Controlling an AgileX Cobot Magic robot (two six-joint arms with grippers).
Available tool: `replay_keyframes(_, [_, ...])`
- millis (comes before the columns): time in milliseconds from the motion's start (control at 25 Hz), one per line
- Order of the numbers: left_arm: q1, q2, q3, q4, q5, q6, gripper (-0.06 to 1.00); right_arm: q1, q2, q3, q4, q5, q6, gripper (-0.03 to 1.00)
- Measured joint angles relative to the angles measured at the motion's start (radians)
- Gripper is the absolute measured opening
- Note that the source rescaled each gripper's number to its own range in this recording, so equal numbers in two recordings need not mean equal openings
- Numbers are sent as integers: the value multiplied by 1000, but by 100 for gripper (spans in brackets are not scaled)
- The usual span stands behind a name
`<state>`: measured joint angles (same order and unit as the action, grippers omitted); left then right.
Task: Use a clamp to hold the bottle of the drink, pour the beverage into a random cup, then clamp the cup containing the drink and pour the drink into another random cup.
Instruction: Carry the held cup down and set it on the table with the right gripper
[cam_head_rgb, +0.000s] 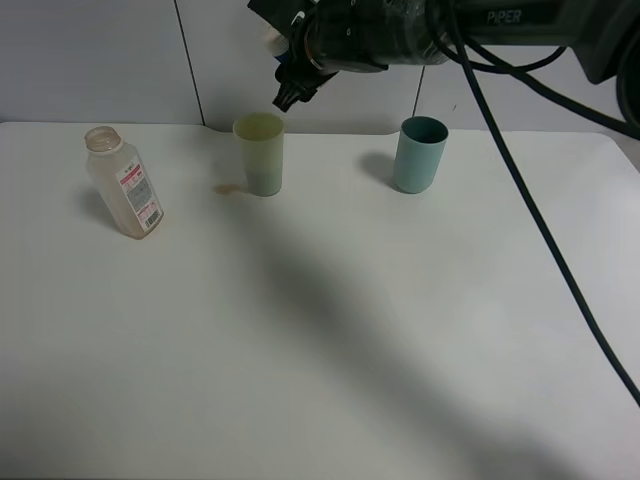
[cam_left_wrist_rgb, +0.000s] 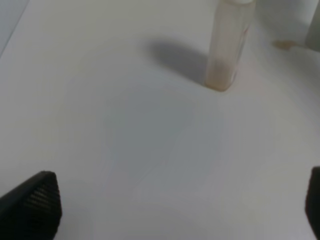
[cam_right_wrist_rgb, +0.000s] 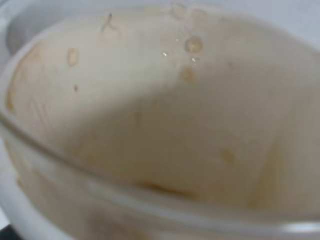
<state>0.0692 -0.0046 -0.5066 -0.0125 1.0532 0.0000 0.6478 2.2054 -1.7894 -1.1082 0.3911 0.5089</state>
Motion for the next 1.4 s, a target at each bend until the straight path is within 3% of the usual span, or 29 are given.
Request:
replay_keyframes(360, [0, 0, 0, 0, 0, 0, 99, -1, -83, 0, 171, 1, 52, 0])
replay_keyframes(640, [0, 0, 0, 0, 0, 0, 99, -1, -153, 23, 356, 35, -18, 0])
replay_keyframes(840, [0, 0, 0, 0, 0, 0, 99, -1, -195, 114, 414, 25, -43, 0])
replay_keyframes(1160, [0, 0, 0, 0, 0, 0, 99, -1, -308, 374, 545, -164, -96, 0])
replay_keyframes(1400, [0, 0, 0, 0, 0, 0, 99, -1, -392, 524, 612, -254, -174, 0])
